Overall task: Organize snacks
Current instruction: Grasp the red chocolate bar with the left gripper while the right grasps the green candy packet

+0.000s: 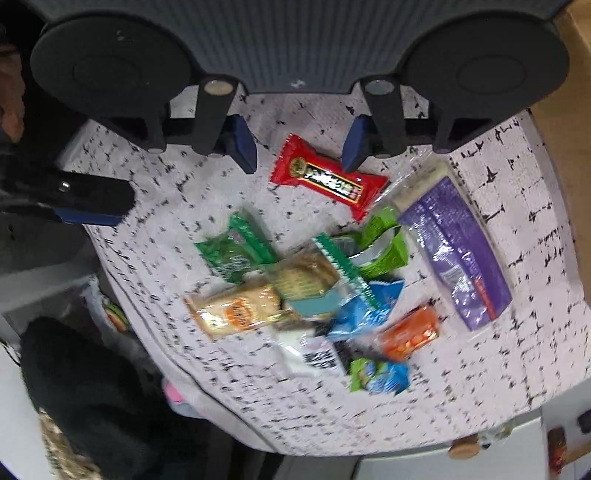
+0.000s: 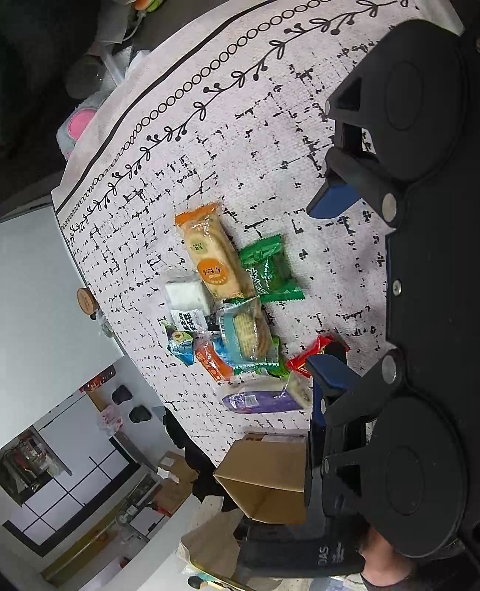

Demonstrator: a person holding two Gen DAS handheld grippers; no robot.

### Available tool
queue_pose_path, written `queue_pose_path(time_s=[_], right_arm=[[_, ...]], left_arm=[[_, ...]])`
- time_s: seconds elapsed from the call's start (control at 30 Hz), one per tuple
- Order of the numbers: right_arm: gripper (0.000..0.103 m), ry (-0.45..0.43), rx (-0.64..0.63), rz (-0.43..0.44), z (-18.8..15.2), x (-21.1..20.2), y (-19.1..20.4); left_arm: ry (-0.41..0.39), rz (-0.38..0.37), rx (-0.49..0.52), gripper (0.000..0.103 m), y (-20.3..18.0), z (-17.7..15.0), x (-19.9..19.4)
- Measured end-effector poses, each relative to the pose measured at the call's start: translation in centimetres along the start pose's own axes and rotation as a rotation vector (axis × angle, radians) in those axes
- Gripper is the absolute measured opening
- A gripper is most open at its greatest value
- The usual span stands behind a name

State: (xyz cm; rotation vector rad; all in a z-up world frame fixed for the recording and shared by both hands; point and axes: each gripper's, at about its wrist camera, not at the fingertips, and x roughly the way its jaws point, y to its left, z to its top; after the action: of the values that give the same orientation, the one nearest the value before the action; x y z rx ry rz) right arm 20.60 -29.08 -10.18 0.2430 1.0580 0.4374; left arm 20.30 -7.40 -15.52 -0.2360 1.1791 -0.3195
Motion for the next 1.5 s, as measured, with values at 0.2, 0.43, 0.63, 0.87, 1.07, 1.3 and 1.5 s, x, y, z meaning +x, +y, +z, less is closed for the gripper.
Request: queue_pose_path(time_s=[0.2,0.43,0.63,0.87,1.07,1.3,1.5], right_arm=[[0.078,-0.016,0.006,-0.009,0.3,0.7,-0.4],[0.076,-0.031,-0.001,-0.031,1.0,2.2,-0.2],[0.076,-0.025,-0.018,-0.044,1.4,3.7,0.3],[0.076,-0.035,-0.047,-0.056,2.0,5.1,1.5],[0.076,-0.040,-0.076,-0.074,1.9,6.0,2.5],[0.076,-0.041,-0.108,-0.107,2.1,7.1,3.3],[0.037,0.022,-0.130,-0.150,1.7,8.6,3.9]], left_arm=[[-0.022,0.025,-0.073,0.050,0.5,0.6,1.1],[-0.064,0.100,-0.102,0.032,0.0,1.4,2.1],[-0.081,0.145,-0.084,0.018,-0.1,1.3,2.2],[-0.105,0.127,-0.100,0.018,0.2,0.8,1.3],[-0.149,0.130,-0.099,0.018,0.3,0.5,0.1],[-0.206,0.150,-0.112,0.018,0.6,0.4,-1.2],[-0.247,0.172,-0.114,0.018,1.0,0.3,-2.3]])
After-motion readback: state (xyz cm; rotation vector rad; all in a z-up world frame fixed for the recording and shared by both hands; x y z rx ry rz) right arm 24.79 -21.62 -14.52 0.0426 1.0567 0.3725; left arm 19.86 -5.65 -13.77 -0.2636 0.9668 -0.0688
